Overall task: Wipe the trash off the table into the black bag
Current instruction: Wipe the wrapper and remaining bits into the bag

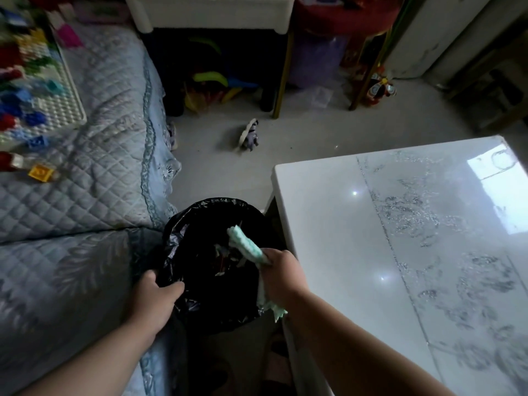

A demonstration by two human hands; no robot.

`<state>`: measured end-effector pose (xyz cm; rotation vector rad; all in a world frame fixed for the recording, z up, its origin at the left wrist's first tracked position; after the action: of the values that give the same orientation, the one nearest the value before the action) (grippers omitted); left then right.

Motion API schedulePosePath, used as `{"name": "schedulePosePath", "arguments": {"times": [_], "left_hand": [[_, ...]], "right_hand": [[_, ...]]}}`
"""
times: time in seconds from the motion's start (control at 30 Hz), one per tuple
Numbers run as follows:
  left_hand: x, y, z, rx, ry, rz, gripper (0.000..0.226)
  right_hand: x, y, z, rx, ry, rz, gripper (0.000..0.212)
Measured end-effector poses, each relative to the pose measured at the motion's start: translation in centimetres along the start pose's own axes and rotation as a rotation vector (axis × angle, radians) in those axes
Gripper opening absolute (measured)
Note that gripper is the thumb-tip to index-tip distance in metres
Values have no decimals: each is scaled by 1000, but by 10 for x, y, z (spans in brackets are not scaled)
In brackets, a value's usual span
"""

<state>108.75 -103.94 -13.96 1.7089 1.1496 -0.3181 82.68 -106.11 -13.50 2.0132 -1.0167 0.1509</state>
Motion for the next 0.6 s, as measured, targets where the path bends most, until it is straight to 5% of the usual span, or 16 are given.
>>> {"name": "schedulePosePath", "arguments": {"times": [0.1, 0.47, 0.6], "left_hand": [[-4, 10, -7, -15, -28, -30, 22], [-22, 36, -41, -26, -43, -52, 52], [-34, 54, -64, -124, -54, -116, 37]], "right_hand": [[6, 16, -9, -34, -22, 89, 32], [12, 61, -60, -67, -58, 309, 36], [19, 76, -79, -73, -23, 328, 40]]}}
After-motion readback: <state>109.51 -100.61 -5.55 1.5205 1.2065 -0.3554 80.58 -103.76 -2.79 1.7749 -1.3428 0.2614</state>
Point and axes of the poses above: each hand's wrist, its own z-axis towards the middle knuckle, its own y-axis out of the back of the hand, x = y × z, the point moved 8 cm from there along z, towards the middle knuckle, and after that the axes turned 11 degrees about -y, right-handed, at the moved point
